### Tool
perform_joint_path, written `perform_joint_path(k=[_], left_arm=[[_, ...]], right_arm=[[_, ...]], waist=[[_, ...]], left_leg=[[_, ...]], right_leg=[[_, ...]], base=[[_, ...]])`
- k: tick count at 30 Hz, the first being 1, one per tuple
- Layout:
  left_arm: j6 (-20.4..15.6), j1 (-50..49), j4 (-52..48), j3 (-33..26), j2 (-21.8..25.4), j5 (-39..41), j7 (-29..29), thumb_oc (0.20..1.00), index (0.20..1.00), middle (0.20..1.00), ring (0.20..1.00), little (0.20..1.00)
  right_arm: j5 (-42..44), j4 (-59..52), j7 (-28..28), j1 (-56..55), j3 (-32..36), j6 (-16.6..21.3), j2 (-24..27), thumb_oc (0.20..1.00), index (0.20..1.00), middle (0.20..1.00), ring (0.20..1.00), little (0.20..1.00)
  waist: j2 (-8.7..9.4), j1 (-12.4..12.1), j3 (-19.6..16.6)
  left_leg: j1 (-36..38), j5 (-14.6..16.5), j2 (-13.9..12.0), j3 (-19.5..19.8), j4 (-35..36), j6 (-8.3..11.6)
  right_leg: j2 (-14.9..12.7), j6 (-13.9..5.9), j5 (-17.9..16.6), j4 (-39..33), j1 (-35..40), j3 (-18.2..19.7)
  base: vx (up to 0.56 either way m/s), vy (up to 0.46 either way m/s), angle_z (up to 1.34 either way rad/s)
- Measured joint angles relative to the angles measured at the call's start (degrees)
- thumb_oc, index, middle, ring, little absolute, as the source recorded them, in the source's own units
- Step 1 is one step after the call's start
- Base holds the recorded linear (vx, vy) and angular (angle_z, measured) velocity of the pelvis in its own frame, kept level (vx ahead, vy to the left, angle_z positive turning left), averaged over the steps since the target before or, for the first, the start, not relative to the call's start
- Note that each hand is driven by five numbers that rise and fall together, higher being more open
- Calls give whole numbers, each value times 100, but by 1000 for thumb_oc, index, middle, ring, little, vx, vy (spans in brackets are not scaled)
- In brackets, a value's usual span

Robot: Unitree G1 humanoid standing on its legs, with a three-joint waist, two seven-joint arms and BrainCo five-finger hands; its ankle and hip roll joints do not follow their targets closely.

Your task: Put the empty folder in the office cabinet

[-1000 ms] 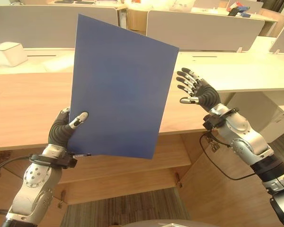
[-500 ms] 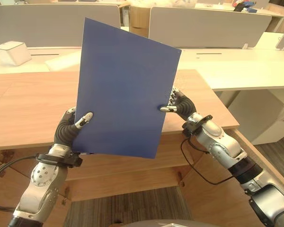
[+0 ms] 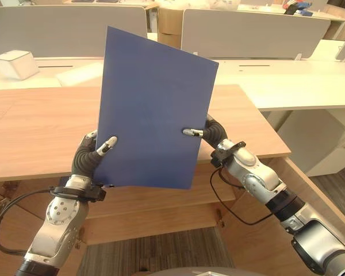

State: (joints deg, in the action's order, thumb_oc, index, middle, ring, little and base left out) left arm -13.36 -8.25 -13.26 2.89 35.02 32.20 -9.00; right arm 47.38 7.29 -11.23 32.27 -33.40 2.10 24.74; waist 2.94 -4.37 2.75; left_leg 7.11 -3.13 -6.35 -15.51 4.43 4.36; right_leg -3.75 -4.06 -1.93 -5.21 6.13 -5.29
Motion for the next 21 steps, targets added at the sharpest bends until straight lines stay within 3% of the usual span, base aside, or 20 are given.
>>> perform_joint_path(k=[10,11,12,13,14,15,21], left_arm=[[-18,8,6,0,-49,-19,6,200,200,200,200,200],[-25,14,6,0,-61,-81,-32,266,266,266,266,266],[-47,19,2,0,-113,-127,-65,749,749,749,749,749],[-51,53,0,-2,-241,-161,-71,950,950,950,950,950],[-58,75,1,-30,-434,-163,-65,1000,1000,1000,1000,1000],[-80,80,1,-148,-701,-154,-16,1000,1000,1000,1000,1000],[-299,99,-1,-448,-984,-109,121,1000,1000,1000,1000,1000]], right_arm=[[-649,-93,66,-25,137,45,-34,200,200,200,200,200],[-836,-107,100,-38,220,103,-73,200,200,200,200,200],[-998,-123,112,-61,274,178,-77,200,200,200,200,200],[-1166,-258,140,-180,418,196,-89,200,200,200,200,200],[-1388,-456,184,-389,612,309,-94,200,200,200,200,200],[-1653,-650,215,-627,854,424,-82,200,200,200,200,200],[-2281,-1497,314,-1567,1625,813,162,200,200,200,200,200]], waist=[[-22,4,14],[-31,18,20],[-47,22,29],[-58,17,37],[-71,4,45],[-83,-5,53],[-175,69,99]], left_leg=[[-4,-1,0,16,1,0],[-5,-1,0,19,1,0],[-7,-1,0,20,1,0],[-14,-1,1,22,1,0],[-27,-2,2,38,0,-1],[-38,-3,3,42,-1,-2],[-29,-3,2,49,-1,-3]], right_leg=[[-2,1,0,0,4,-10],[0,2,1,0,3,-13],[-2,2,1,0,3,-15],[-3,2,1,1,5,-18],[-3,7,4,1,8,-28],[-2,9,4,4,8,-31],[2,12,7,18,26,-42]], base=[[0,0,0],[0,0,0],[0,0,0],[4,-9,3],[3,-7,4],[7,-6,3],[-17,-7,0]])
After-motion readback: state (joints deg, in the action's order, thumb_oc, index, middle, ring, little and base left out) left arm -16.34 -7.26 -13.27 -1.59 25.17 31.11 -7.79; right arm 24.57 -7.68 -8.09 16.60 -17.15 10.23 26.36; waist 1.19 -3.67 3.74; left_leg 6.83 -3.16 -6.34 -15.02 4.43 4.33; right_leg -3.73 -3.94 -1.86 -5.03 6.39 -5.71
